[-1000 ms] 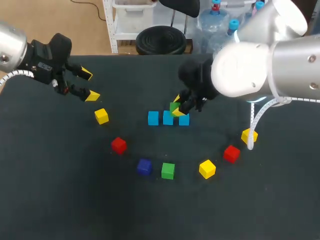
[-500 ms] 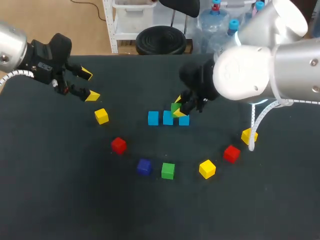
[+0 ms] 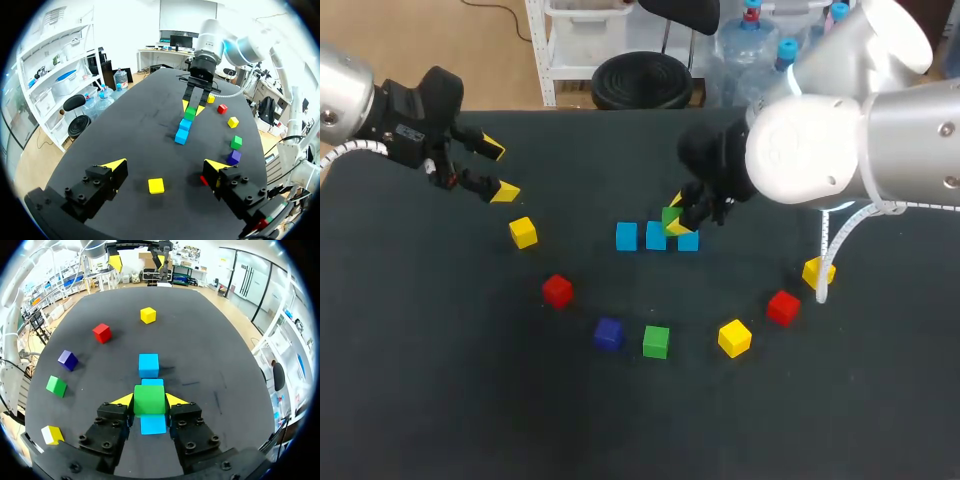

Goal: Place the blue cubes, place green cubes on the blue cubes, place the yellow cubes on the green cubes, then place the red cubes on the yellow cubes, and place purple cube on the red cubes.

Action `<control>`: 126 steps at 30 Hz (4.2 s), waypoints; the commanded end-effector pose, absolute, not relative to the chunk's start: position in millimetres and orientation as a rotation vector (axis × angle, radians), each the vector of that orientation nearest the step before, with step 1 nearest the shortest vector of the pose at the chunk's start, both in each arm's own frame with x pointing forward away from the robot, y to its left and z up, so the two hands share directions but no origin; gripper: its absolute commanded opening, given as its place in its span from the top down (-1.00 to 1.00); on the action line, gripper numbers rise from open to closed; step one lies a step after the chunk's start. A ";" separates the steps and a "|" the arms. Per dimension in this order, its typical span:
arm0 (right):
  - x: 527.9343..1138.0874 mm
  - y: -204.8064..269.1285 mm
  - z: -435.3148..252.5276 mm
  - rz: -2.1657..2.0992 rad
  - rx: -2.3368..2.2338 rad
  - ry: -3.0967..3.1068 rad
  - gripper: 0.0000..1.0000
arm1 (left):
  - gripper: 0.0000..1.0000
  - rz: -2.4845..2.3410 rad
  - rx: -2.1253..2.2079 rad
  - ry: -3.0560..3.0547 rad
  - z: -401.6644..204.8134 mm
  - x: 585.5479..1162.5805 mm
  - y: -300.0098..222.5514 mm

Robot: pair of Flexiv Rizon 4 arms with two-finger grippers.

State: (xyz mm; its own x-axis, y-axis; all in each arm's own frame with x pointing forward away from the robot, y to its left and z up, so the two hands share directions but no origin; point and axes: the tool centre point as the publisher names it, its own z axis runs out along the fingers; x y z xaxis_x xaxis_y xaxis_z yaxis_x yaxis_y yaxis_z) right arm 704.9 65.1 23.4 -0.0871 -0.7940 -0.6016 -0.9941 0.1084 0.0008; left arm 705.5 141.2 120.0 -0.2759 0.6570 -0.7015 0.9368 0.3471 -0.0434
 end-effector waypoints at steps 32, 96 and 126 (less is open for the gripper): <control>708.1 66.3 18.8 0.606 -1.730 1.946 0.92 | -1.00 -0.620 1.383 2.020 119.0 704.5 142.3; 713.6 60.0 42.9 0.621 -1.698 1.919 -1.00 | -1.00 -0.620 1.383 2.020 119.0 704.5 142.3; 708.1 -91.9 86.5 0.740 -1.511 1.819 -1.00 | -1.00 -0.620 1.383 2.020 119.0 704.5 142.3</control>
State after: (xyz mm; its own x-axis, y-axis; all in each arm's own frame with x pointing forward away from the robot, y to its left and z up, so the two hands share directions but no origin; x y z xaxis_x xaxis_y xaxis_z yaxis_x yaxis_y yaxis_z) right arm 716.3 -80.4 84.7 -0.1255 -0.6321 -0.7647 -0.9856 0.1673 0.0234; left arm 705.4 141.1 120.0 -0.2759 0.6571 -0.7015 0.9368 0.3471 -0.0434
